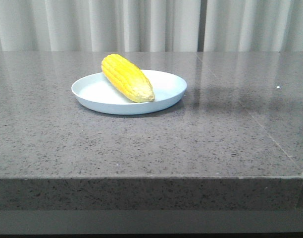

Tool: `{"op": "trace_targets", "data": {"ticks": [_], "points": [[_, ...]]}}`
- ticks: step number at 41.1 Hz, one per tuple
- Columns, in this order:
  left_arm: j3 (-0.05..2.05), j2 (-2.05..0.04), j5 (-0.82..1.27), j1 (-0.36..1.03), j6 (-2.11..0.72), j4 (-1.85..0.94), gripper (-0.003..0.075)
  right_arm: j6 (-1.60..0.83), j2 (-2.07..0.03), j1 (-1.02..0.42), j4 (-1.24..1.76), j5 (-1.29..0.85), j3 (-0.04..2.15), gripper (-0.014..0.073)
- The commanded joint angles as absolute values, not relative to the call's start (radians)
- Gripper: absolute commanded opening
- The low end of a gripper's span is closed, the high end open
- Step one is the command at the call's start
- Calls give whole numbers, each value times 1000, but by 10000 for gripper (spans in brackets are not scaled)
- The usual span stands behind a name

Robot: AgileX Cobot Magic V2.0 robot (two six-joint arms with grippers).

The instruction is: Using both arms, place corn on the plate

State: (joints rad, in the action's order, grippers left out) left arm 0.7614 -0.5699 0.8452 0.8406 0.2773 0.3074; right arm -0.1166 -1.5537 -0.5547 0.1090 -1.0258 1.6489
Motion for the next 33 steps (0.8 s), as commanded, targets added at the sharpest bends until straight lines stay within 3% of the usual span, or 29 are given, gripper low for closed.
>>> {"op": "trace_targets", "data": {"ticks": [1, 33], "points": [[787, -573, 766, 847, 289, 325, 438, -134, -1410, -551, 99, -967, 1589, 615], [787, -573, 764, 847, 289, 325, 438, -57, -680, -551, 60, -962, 973, 615]]}}
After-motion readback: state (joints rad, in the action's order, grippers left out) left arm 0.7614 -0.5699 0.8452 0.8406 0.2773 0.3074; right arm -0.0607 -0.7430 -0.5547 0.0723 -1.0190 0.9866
